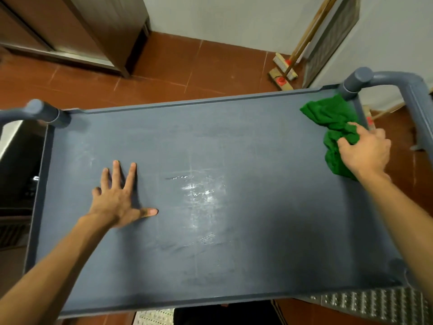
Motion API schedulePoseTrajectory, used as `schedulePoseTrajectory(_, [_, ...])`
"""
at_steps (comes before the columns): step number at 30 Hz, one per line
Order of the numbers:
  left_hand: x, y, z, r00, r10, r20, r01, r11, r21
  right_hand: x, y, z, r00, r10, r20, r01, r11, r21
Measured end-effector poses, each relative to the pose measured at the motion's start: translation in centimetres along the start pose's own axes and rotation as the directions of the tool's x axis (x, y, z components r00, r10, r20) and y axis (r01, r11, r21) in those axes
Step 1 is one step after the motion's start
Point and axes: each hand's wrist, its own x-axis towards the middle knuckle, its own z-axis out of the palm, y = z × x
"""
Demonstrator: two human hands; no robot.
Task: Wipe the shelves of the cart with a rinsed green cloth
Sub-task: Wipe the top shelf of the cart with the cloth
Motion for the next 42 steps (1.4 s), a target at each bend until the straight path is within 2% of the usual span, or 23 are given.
schedulePoseTrajectory(7, [-0.5, 0.0, 0.7, 0.998, 0.047, -0.032, -0.046, 0.998, 0.035, -7.3, -0.5, 0.7, 0.994, 0.112, 0.02, -0.112, 0.994, 0.005])
schedulePoseTrajectory(21, [-0.9, -1.0, 1.4, 0.987, 0.148, -0.069, -0.15, 0.988, -0.04, -19.1, -14.8, 7.0, 0.995, 0.024, 0.094, -0.026, 1.0, 0.01])
schedulePoseTrajectory(25, [-2.4, -5.2, 1.6, 0.968, 0.219, -0.124, -0.242, 0.945, -0.22, -20.9, -17.2, 7.7, 0.993, 0.004, 0.118, -0.007, 1.0, 0.026])
schedulePoseTrajectory(26, [-3.0, -6.9, 1.7, 0.973, 0.178, -0.146, -0.207, 0.953, -0.219, -20.8, -17.3, 7.7, 0.992, 0.017, 0.126, -0.021, 0.999, 0.025])
schedulePoseTrajectory(28, [-4.3, -10.7, 2.5, 0.986, -0.032, -0.162, 0.001, 0.983, -0.184, -20.7, -17.3, 7.7, 0.991, 0.04, 0.131, -0.045, 0.998, 0.037])
schedulePoseTrajectory(30, [-5.2, -13.7, 3.5, 0.968, -0.238, -0.085, 0.21, 0.944, -0.253, -20.8, -17.7, 7.8, 0.989, 0.076, 0.125, -0.085, 0.994, 0.067])
schedulePoseTrajectory(31, [-5.4, -14.7, 4.1, 0.962, -0.27, -0.03, 0.25, 0.922, -0.296, -21.0, -18.1, 7.9, 0.988, 0.092, 0.124, -0.102, 0.992, 0.076])
schedulePoseTrajectory(33, [-5.5, -15.6, 5.0, 0.969, -0.246, 0.02, 0.233, 0.885, -0.404, -21.7, -19.1, 8.0, 0.987, 0.095, 0.132, -0.107, 0.991, 0.084])
schedulePoseTrajectory(35, [-5.3, -15.7, 5.2, 0.976, -0.217, 0.003, 0.194, 0.865, -0.462, -22.9, -20.5, 8.4, 0.989, 0.061, 0.138, -0.072, 0.994, 0.079])
schedulePoseTrajectory(42, [-5.5, -16.4, 5.8, 0.984, -0.169, -0.049, 0.13, 0.886, -0.446, -29.9, -28.5, 11.8, 0.957, -0.207, 0.203, 0.197, 0.978, 0.068])
